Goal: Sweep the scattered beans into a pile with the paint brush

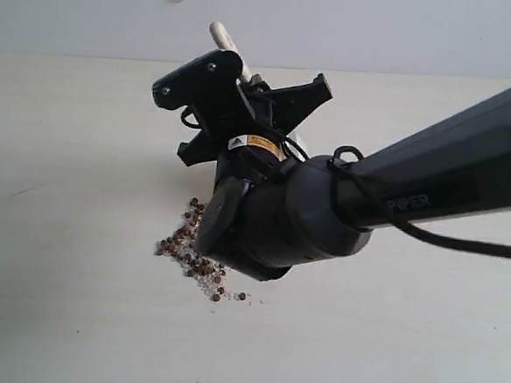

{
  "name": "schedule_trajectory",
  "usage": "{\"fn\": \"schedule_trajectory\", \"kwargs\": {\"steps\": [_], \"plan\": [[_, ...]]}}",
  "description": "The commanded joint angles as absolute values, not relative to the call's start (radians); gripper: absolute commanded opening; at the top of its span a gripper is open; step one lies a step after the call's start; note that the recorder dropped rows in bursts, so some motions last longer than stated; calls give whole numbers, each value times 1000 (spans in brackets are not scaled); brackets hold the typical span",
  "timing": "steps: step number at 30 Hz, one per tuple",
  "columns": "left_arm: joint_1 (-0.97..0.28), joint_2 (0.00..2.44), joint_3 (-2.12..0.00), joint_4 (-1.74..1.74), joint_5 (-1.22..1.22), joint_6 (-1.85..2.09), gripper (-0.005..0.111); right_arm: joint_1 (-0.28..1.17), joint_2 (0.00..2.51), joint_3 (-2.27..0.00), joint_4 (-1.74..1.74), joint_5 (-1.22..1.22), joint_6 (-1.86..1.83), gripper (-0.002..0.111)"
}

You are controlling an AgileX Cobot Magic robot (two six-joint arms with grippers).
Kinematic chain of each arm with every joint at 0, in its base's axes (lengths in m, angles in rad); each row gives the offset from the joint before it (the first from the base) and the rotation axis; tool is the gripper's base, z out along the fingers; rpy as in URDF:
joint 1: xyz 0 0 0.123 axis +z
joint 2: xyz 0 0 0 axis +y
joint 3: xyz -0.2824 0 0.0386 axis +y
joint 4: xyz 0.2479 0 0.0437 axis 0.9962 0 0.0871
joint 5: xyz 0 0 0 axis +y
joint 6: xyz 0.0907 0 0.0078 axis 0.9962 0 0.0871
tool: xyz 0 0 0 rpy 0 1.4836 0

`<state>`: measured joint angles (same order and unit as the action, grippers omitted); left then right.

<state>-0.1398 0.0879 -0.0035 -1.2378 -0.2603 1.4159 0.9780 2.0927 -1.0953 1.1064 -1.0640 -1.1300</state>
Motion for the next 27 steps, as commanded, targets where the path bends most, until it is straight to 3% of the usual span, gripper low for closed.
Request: {"fn": "schedule_trajectory", "kwargs": {"steps": [1,15,27], "plan": [[-139,82,0,-1240,-261,1413,0,921,2110,-1061,731,-944,-943,0],[-139,82,0,-1240,-261,1413,0,862,2131,-1054,715,-766,-1070,0],[-139,82,0,-1240,-261,1413,0,883,2124,-1054,650,-615,-894,0]]}}
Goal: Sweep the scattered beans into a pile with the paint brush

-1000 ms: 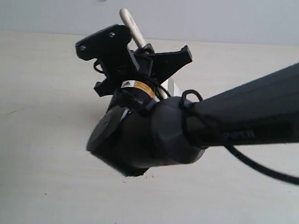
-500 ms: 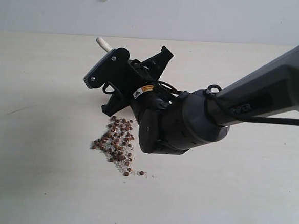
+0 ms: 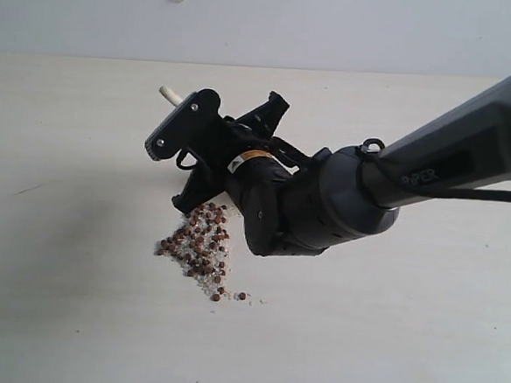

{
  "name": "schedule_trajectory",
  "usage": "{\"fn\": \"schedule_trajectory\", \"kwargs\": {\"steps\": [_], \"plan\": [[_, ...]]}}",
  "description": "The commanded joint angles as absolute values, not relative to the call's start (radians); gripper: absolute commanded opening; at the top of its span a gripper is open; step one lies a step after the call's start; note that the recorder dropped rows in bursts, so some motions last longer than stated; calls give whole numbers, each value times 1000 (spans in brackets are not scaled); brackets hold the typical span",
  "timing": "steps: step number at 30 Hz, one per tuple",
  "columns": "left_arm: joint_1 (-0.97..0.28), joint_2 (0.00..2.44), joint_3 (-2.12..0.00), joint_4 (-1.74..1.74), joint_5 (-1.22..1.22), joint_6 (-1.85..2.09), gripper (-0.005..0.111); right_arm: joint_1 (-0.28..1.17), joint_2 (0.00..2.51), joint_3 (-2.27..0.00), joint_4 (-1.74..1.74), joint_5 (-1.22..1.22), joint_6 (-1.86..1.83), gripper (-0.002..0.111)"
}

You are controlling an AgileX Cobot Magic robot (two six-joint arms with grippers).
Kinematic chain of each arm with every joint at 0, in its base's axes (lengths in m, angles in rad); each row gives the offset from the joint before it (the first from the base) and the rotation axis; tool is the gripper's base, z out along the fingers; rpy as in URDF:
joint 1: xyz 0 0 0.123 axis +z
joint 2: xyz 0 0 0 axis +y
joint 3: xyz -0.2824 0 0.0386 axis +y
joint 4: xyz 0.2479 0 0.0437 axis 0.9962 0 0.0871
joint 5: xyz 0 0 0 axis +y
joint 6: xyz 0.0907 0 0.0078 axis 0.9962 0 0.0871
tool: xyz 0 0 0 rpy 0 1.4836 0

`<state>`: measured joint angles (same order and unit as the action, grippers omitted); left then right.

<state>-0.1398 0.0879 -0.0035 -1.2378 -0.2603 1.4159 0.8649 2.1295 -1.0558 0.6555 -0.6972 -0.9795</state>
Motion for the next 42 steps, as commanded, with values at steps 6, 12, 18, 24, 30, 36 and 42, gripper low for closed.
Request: {"fn": "schedule_trajectory", "kwargs": {"steps": [6,12,18,24,30,36,42], "plan": [[-139,82,0,-1240,-261,1413,0,972,2091,-1054,663,-602,-853,0],[-139,82,0,-1240,-261,1413,0,1025,2052,-1054,742,-654,-897,0],[-139,82,0,-1240,-261,1413,0,1036,1987,-1054,951,-767,-1122,0],[-139,82,0,-1240,-261,1413,0,1036,1919,-1054,1332,-958,-1391,0],[-139,82,0,-1240,-261,1413,0,1114,1933,-1015,1687,-1168,-1395,0],[-139,82,0,-1240,-261,1413,0,1271,1986,-1004,1744,-1191,-1263,0],[-139,82,0,-1240,-261,1413,0,1309,2072,-1027,1744,-1176,-1064,0]]}}
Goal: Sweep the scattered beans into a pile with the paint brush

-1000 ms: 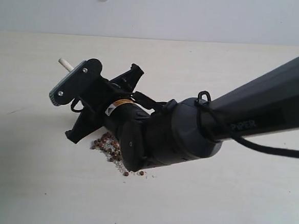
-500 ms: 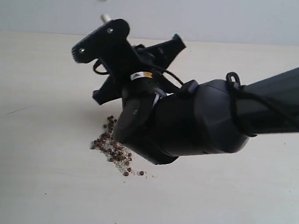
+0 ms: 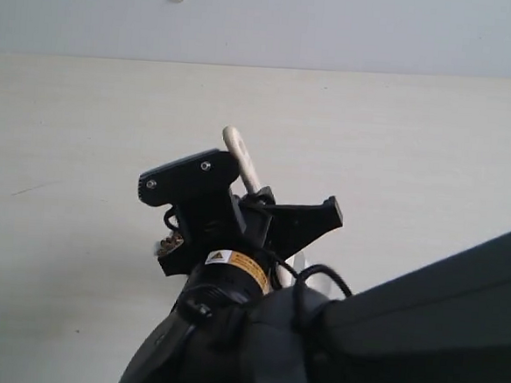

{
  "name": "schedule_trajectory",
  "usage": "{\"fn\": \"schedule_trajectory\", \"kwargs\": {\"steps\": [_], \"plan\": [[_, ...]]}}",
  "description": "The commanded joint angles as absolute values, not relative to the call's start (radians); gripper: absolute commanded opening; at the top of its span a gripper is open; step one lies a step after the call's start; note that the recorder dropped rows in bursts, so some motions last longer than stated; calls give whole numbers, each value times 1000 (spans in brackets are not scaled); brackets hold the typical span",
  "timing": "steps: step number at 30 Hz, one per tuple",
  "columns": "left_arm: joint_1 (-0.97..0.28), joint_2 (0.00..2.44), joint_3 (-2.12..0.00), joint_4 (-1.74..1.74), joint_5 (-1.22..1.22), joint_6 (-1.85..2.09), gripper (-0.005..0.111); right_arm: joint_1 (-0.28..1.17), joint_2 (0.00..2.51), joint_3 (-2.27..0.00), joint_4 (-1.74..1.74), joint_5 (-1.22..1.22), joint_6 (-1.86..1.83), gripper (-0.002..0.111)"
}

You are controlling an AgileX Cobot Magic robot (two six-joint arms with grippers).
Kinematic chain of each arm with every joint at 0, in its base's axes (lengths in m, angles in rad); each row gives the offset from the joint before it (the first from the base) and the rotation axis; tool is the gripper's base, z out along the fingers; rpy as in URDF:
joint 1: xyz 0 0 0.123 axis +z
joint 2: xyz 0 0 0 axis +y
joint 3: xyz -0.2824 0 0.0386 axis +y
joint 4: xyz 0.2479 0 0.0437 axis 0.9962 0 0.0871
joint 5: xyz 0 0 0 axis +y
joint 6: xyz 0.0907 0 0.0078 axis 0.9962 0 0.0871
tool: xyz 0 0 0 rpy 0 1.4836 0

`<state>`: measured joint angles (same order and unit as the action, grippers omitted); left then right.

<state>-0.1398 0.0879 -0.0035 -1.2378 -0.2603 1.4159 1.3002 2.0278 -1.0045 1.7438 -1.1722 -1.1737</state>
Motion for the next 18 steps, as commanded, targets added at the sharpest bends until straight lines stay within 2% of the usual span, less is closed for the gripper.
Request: {"fn": "schedule_trajectory", "kwargs": {"steps": [1,8,18], "plan": [[-139,82,0,-1240,-261,1413,0,1309,2083,-1036,1744,-1174,-1045,0],[-139,82,0,-1240,-261,1413,0,1309,2094,-1124,1744,-1093,-986,0],[-139,82,0,-1240,-261,1413,0,1309,2109,-1194,1744,-1171,-862,0]]}}
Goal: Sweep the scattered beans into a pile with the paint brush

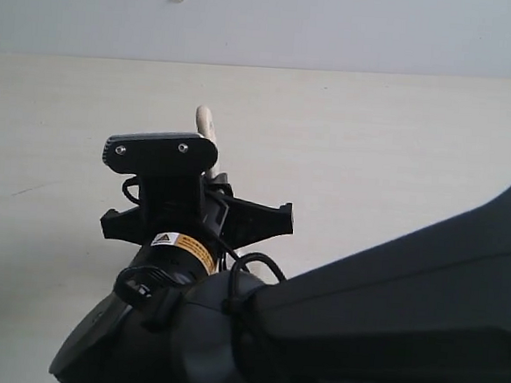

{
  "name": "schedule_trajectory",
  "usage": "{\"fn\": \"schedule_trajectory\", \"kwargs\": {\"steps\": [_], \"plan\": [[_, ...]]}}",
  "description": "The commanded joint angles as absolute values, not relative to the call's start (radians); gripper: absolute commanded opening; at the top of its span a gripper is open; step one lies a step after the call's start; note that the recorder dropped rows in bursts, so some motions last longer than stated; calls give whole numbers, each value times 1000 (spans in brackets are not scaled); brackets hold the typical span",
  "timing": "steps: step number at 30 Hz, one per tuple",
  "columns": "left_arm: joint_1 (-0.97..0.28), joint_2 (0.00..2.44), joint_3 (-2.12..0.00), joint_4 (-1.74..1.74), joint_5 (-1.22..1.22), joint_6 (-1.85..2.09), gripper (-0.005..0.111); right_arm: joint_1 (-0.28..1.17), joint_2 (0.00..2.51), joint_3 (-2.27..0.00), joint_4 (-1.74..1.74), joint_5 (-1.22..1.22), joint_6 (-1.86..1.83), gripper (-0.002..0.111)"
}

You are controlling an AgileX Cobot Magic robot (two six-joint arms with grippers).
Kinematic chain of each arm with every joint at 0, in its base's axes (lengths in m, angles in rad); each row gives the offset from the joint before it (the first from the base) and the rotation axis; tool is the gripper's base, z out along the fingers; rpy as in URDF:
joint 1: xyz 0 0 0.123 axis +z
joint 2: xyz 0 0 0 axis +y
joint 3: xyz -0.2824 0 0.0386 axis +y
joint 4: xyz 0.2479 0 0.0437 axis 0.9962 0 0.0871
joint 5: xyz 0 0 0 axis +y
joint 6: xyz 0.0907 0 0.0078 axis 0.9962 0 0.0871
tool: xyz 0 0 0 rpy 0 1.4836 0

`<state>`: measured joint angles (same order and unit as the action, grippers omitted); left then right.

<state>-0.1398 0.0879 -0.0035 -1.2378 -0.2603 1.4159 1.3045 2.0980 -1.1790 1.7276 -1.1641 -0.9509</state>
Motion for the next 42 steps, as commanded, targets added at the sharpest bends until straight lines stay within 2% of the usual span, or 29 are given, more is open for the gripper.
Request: {"fn": "schedule_trajectory", "kwargs": {"steps": [1,12,20,27,29,31,32,36,42], "plan": [[-139,82,0,-1240,-261,1413,0,1309,2109,-1194,1744,-1186,-850,0],[-139,82,0,-1240,-261,1413,0,1347,2044,-1194,1744,-1221,-877,0],[-139,82,0,-1240,-261,1413,0,1358,1912,-1194,1620,-1221,-1090,0],[-139,82,0,-1240,-261,1413,0,1227,1898,-1181,1373,-1193,-1358,0],[-139,82,0,-1240,-261,1413,0,1113,1898,-1138,1021,-887,-1313,0],[-139,82,0,-1240,-261,1413,0,989,1902,-1121,551,-660,-994,0],[-139,82,0,-1240,-261,1413,0,911,1907,-1121,211,-609,-716,0],[-139,82,0,-1240,-261,1413,0,704,1955,-1123,-650,-770,0,0],[-139,82,0,-1240,-261,1413,0,554,2022,-1123,-1108,-969,227,0]]}}
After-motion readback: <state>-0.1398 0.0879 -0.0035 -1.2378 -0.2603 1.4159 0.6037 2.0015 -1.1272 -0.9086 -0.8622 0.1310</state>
